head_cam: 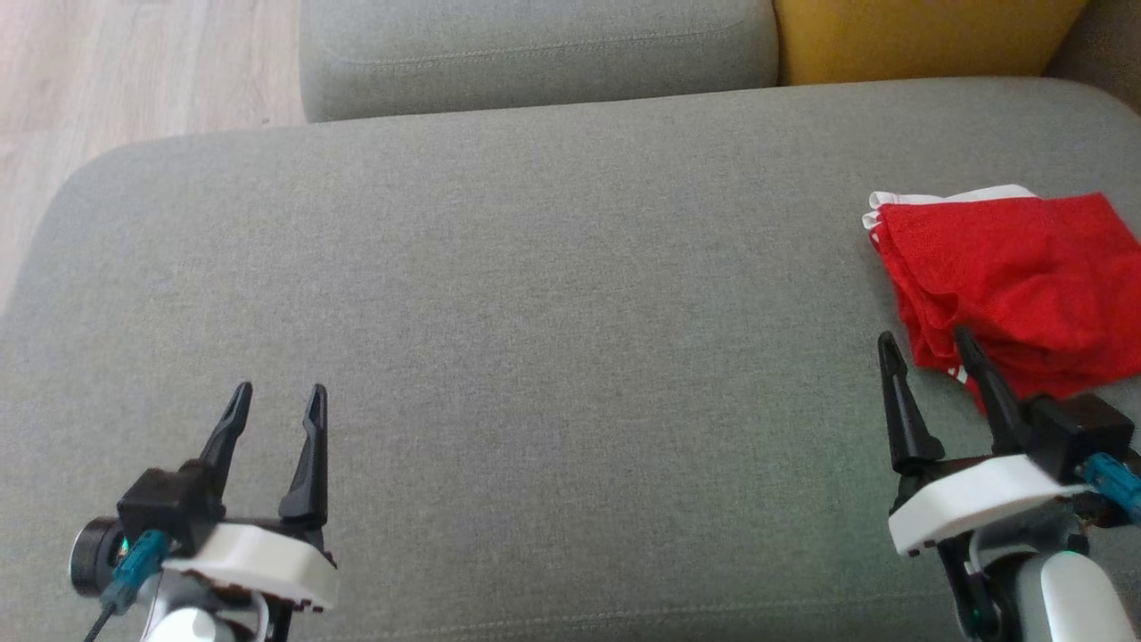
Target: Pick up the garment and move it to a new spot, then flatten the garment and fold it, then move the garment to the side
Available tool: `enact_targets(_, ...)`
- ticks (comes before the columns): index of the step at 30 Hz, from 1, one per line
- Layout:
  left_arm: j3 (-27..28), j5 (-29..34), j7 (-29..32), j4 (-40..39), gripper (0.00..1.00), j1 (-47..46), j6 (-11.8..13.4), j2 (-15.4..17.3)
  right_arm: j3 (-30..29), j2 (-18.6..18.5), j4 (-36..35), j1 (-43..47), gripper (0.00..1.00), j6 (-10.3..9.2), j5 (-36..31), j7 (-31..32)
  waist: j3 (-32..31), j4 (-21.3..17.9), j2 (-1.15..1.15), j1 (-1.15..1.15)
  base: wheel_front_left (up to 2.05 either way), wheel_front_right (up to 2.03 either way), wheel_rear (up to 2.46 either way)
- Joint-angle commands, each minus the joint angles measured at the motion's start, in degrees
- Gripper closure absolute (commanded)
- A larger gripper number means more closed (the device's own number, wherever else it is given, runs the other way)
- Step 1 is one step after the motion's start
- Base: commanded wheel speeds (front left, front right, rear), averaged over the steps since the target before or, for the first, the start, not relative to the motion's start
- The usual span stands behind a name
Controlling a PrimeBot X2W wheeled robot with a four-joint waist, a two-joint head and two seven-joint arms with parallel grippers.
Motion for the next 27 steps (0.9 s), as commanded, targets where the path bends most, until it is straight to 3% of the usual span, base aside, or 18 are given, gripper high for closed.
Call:
enact_targets(1,2.40,-0.36,0.07,-2.12,0.00,-2.02,0.39,1.83,1.30,-0.13,-2.59,-1.13,0.00,-0.05,0.31,0.24,-0.22,0.02,0.00,0.00,0.00,0.00,0.00)
enact_targets(27,2.54,-2.28,0.75,-2.78,0.00,-1.22,1.29,2.01,1.39,-0.12,-3.21,-0.44,0.00,-0.05,1.28,1.02,-1.10,0.53,0.00,0.00,0.00,0.00,0.00)
